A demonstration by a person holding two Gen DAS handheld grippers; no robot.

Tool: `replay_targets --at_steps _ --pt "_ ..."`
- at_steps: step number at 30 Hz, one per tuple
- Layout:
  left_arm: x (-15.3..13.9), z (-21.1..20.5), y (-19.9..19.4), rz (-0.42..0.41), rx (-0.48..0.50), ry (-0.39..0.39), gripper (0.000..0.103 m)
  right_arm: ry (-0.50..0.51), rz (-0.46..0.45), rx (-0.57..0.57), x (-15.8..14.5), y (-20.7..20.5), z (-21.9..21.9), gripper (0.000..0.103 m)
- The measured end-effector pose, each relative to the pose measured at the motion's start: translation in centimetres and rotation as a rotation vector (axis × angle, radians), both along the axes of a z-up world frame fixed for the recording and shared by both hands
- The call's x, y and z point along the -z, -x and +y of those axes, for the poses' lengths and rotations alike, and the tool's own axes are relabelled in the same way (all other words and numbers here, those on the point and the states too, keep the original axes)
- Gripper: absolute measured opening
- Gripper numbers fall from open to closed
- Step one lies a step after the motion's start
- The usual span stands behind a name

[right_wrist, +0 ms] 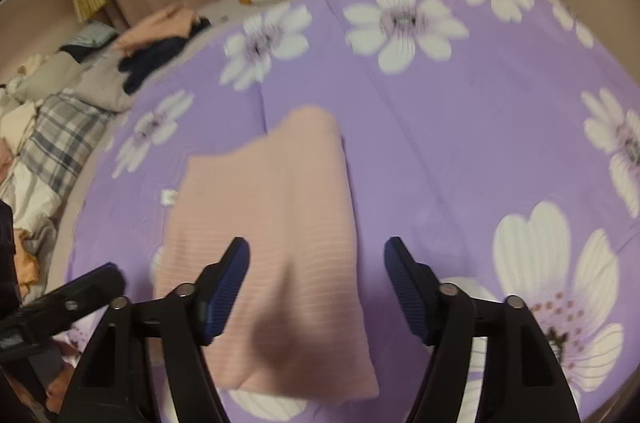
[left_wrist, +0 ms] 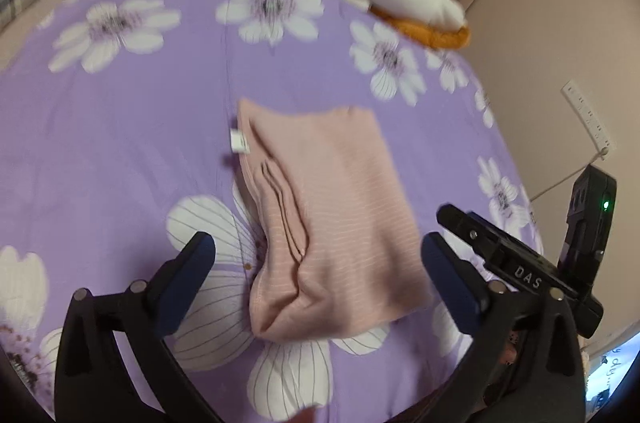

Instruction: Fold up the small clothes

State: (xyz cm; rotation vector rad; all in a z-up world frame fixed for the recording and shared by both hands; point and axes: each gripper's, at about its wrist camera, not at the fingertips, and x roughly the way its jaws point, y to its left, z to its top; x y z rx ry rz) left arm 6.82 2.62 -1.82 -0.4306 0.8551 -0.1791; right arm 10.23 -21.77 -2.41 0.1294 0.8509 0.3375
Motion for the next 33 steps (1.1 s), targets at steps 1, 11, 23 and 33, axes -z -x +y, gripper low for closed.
replay_targets --at_steps 1,11,23,33 --pt "-0.6 0.2 0.6 -0.017 -0.006 -0.007 0.102 0.004 -0.025 0.0 -0.7 0.6 -0.1 0.081" --pt "-2.2 0.1 4.5 -0.032 -0.07 -0.121 0.102 0.043 -0.145 -0.016 -3.7 4.0 0.5 0.089" --pt "-0.9 -2.3 5.4 -0.001 -0.02 -0.161 0.102 0.075 -0.135 0.004 -3.1 4.8 0.9 0.089" --pt "-0.7 -2.5 5.6 0.001 -0.015 -0.185 0.102 0.076 -0.134 0.006 -3.1 5.0 0.8 0.089"
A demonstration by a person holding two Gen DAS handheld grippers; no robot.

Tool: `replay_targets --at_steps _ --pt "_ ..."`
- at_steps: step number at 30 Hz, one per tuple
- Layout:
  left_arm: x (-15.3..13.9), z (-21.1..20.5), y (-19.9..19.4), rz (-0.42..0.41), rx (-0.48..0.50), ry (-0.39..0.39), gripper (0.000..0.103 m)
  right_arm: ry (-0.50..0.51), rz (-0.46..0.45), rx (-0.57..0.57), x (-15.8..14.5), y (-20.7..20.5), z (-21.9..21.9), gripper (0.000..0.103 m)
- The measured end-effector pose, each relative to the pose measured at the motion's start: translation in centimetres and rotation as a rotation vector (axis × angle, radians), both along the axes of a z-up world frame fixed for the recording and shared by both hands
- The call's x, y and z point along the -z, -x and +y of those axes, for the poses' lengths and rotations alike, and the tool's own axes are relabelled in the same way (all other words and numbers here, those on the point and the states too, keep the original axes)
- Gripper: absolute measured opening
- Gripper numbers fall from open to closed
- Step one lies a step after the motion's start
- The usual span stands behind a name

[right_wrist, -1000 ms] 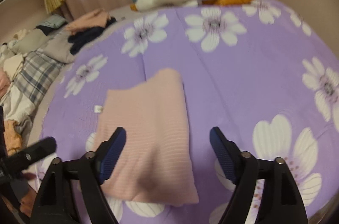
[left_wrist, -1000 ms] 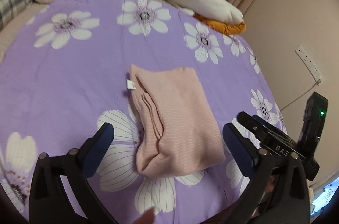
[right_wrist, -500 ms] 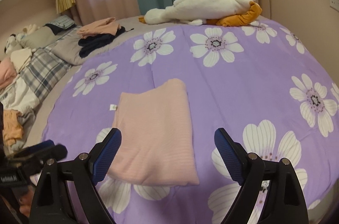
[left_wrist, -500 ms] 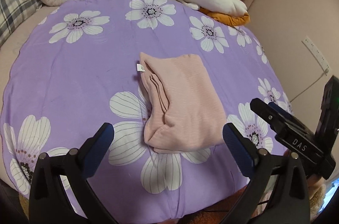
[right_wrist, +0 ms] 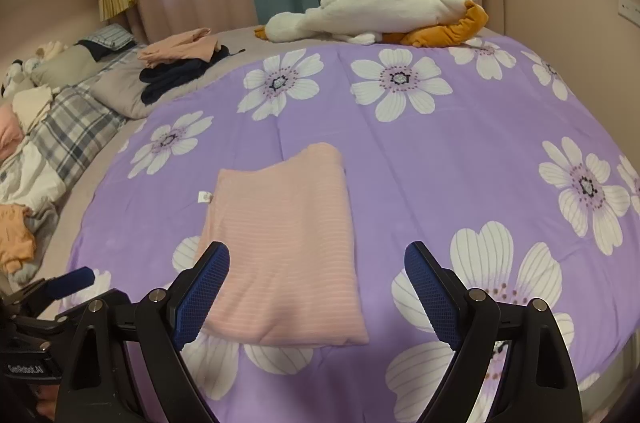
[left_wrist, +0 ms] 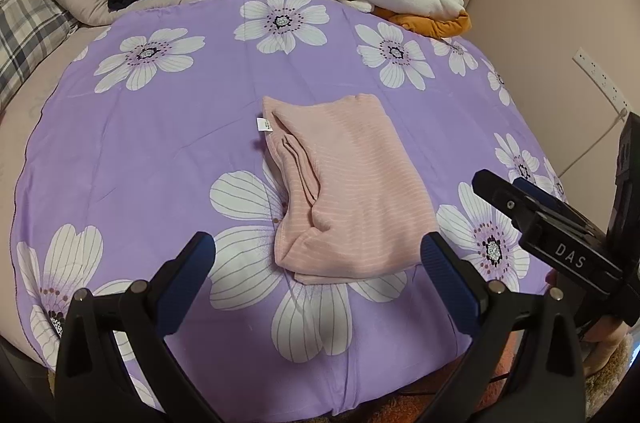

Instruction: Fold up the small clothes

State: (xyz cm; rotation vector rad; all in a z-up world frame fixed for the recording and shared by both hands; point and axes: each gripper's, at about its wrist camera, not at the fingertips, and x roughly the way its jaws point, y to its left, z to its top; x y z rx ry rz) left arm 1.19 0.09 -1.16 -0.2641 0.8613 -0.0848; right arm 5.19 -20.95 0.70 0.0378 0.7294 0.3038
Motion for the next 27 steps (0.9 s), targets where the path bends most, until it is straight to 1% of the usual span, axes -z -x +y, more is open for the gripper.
replay_targets --at_steps 7,16,27 --pt "0.07 -0.34 0.13 0.0 0.003 -0.008 0.102 0.019 0.005 0.013 0.31 0.08 -0.1 0.089" --pt "-0.01 -0.66 0.21 0.0 0.015 -0.016 0.102 0.015 0.007 0.016 0.27 0.13 -0.16 0.089" --pt "-0.51 -0.78 0.57 -0.015 0.022 -0.005 0.102 0.016 0.007 0.018 0.32 0.22 -0.17 0.089"
